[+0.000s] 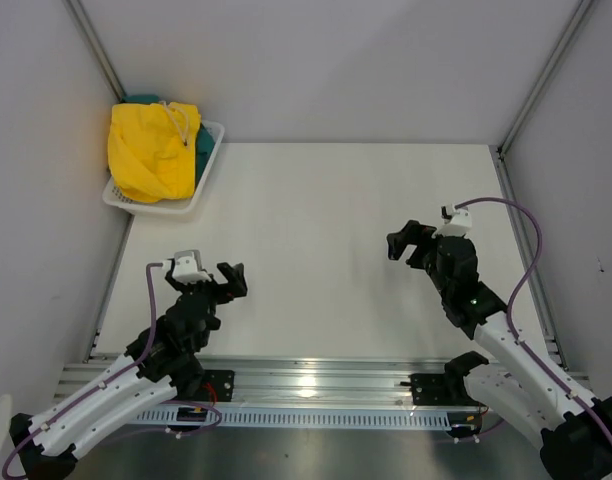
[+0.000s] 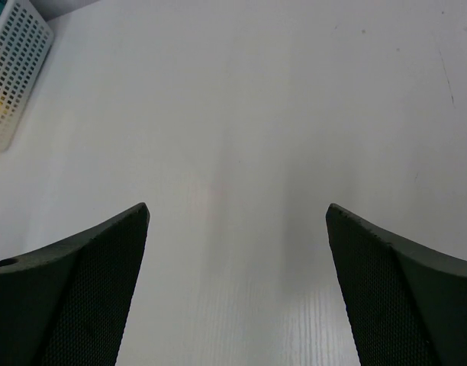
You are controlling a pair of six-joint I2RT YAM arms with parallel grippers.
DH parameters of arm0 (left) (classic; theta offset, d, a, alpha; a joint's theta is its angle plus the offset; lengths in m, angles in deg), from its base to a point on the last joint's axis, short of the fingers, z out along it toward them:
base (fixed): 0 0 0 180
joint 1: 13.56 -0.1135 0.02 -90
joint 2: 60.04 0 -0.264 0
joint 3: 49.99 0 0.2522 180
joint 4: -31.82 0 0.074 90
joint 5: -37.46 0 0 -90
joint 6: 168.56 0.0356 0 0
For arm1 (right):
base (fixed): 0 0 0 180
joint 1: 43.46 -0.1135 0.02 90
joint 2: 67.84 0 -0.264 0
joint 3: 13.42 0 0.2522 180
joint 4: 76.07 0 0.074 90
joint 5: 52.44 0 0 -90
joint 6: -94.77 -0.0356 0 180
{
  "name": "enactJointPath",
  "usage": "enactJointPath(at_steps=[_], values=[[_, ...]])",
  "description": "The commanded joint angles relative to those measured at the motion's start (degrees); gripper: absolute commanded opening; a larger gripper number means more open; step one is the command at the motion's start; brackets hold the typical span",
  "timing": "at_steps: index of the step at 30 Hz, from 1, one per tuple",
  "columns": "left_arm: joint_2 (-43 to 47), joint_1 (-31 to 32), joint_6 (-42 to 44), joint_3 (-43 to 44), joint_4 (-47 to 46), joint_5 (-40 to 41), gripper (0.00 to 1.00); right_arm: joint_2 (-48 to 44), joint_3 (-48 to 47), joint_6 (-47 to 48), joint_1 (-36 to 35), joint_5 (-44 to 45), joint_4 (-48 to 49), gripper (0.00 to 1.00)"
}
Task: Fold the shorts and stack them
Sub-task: Grab the shorts from the pile
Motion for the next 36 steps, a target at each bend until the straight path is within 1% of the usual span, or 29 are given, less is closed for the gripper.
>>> enactJointPath(at_steps=[1, 4, 5, 8, 10, 11, 13, 14, 15, 17, 18, 19, 20, 21, 22, 23, 24, 25, 27, 28, 29, 30, 31, 33, 34, 35, 36], values=[[-0.4, -0.2, 1.0, -0.2, -2.2, -0.8, 0.99, -3.7, 1.4, 2.2, 0.0, 0.8, 4.7, 0.99], [-0.7, -0.2, 1.4, -0.5, -3.1, -1.4, 0.99, -4.6, 1.8, 4.4, 0.0, 0.8, 5.8, 1.0], [-0.9, -0.2, 1.4, -0.3, -3.3, -1.5, 0.99, -4.6, 2.1, 5.5, -0.1, -0.4, 7.8, 0.99], [-1.7, -0.2, 1.0, 0.0, -3.1, -1.9, 0.99, -3.7, 3.3, 4.8, -0.1, -1.0, 9.3, 0.99], [-2.2, -0.2, 0.8, 0.2, -3.1, -1.9, 0.99, -3.4, 4.2, 3.7, -0.6, -3.1, 10.5, 0.99], [-2.4, -0.2, -0.2, 0.3, -3.0, -1.6, 0.99, -3.4, 4.9, 3.2, -1.0, -3.4, 13.4, 1.0], [-3.0, -0.2, -1.7, 1.0, -3.1, -1.5, 0.99, -3.9, 5.6, 3.6, -2.7, 0.3, 13.8, 0.99], [-4.4, -0.2, -4.0, 1.6, -2.7, -0.4, 0.99, -4.0, 5.6, 3.7, -2.7, 1.2, 13.9, 0.99], [-5.7, -0.3, -4.6, 5.0, -2.3, 0.5, 0.99, -4.1, 5.7, 5.1, -2.6, 1.7, 14.1, 1.0], [-9.0, -1.4, -6.0, 8.3, 0.2, 2.8, 0.99, -4.1, 5.8, 6.1, -2.5, 2.0, 14.2, 1.0], [-12.8, -2.6, -6.0, 13.9, 1.0, 2.8, 0.99, -4.0, 5.8, 6.5, -2.5, 1.6, 14.2, 0.99], [-14.8, -6.4, -5.9, 15.8, 2.0, 1.5, 0.99, -3.8, 5.6, 6.6, -2.5, 0.4, 14.1, 1.0], [-16.6, -8.6, -6.3, 17.5, 2.1, -0.2, 0.99, -3.4, 4.9, 6.6, -2.5, 0.4, 13.1, 0.99], [-19.8, -11.2, -6.8, 20.8, 2.1, -5.4, 0.99, -3.2, 4.5, 6.6, -2.5, 0.7, 12.4, 0.99], [-21.7, -16.5, -8.1, 23.2, 1.7, -8.3, 0.99, -3.0, 4.2, 6.9, -2.5, 1.7, 11.7, 1.0], [-23.5, -19.0, -9.1, 26.0, 1.6, -10.9, 0.99, -2.4, 3.7, 7.3, -2.5, 2.1, 10.2, 1.0], [-27.7, -21.7, -9.7, 27.5, 1.6, -15.6, 0.99, -2.1, 3.3, 7.8, -2.5, 2.5, 9.6, 0.99], [-30.3, -27.2, -10.6, 32.7, 1.9, -18.0, 0.99, -1.9, 3.3, 8.0, -2.5, 3.3, 9.6, 0.99], [-35.9, -33.3, -11.9, 36.8, 4.5, -23.4, 0.99, -0.5, 4.1, 8.1, -2.3, 5.4, 10.6, 0.99], [-41.8, -39.1, -12.9, 38.6, 5.3, -29.0, 0.99, 0.2, 4.1, 8.2, -2.3, 5.6, 10.8, 0.99], [-44.7, -41.2, -13.2, 44.9, 6.3, -30.7, 0.99, 0.9, 3.9, 7.6, -2.3, 6.1, 10.2, 0.99], [-49.8, -44.3, -13.6, 50.5, 9.0, -31.9, 0.99, 2.0, 3.1, 7.6, -2.2, 5.5, 9.4, 1.0], [-52.0, -45.7, -13.7, 50.6, 9.0, -32.0, 0.99, 2.4, 3.0, 7.6, -2.3, 5.5, 9.3, 1.0], [-55.9, -47.8, -13.8, 55.9, 9.2, -32.5, 0.99, 3.0, 3.1, 7.3, -2.2, 5.4, 9.5, 0.99], [-59.4, -51.2, -15.0, 57.2, 9.4, -33.0, 0.99, 3.1, 3.4, 7.1, -2.2, 5.8, 9.9, 1.0], [-61.3, -52.7, -16.1, 58.5, 9.5, -33.8, 0.99, 3.1, 3.5, 6.4, -2.3, 6.2, 10.0, 0.99], [-63.0, -55.8, -17.4, 59.9, 10.0, -34.5, 0.99, 3.2, 3.5, 6.2, -2.2, 6.9, 9.9, 0.99]])
